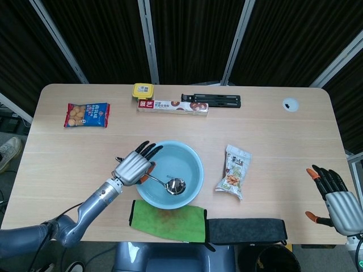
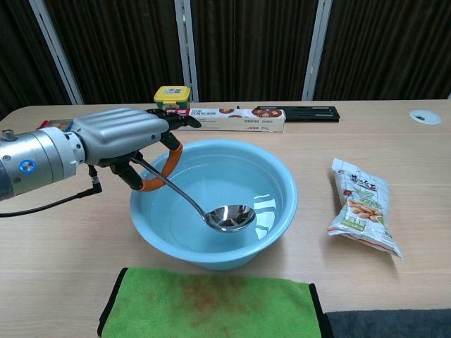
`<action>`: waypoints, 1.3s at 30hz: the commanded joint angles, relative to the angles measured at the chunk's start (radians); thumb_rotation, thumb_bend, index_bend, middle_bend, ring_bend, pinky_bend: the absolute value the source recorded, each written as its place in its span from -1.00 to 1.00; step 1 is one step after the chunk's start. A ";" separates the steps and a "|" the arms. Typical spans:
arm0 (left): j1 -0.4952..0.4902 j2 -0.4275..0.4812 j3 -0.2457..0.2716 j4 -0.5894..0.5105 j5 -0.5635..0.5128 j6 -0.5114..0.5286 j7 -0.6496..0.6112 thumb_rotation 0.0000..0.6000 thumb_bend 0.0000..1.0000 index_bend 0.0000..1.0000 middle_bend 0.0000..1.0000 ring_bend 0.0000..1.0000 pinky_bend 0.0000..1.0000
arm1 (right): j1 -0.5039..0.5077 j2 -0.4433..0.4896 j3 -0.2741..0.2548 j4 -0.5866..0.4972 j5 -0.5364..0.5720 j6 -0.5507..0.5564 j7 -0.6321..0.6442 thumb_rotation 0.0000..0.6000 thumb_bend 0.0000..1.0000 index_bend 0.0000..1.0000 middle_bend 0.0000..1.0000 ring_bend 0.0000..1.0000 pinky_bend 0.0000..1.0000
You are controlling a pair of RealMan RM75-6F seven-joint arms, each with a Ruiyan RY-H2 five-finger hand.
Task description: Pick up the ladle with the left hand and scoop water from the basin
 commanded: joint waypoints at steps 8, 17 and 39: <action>-0.022 -0.048 0.010 0.096 -0.038 -0.025 -0.026 1.00 -0.07 0.46 -1.00 -1.00 -1.00 | 0.007 -0.006 0.000 -0.003 0.005 -0.016 -0.019 1.00 -1.00 -1.00 -1.00 -1.00 -1.00; -0.022 -0.048 0.015 0.160 -0.032 0.006 -0.045 1.00 -0.07 0.49 -1.00 -1.00 -1.00 | 0.017 -0.014 0.008 -0.008 0.028 -0.042 -0.040 1.00 -1.00 -1.00 -1.00 -1.00 -1.00; 0.011 0.135 -0.004 -0.049 -0.002 0.162 0.132 1.00 -0.06 0.50 -1.00 -1.00 -1.00 | 0.014 -0.019 -0.002 -0.020 0.011 -0.036 -0.067 1.00 -1.00 -1.00 -1.00 -1.00 -1.00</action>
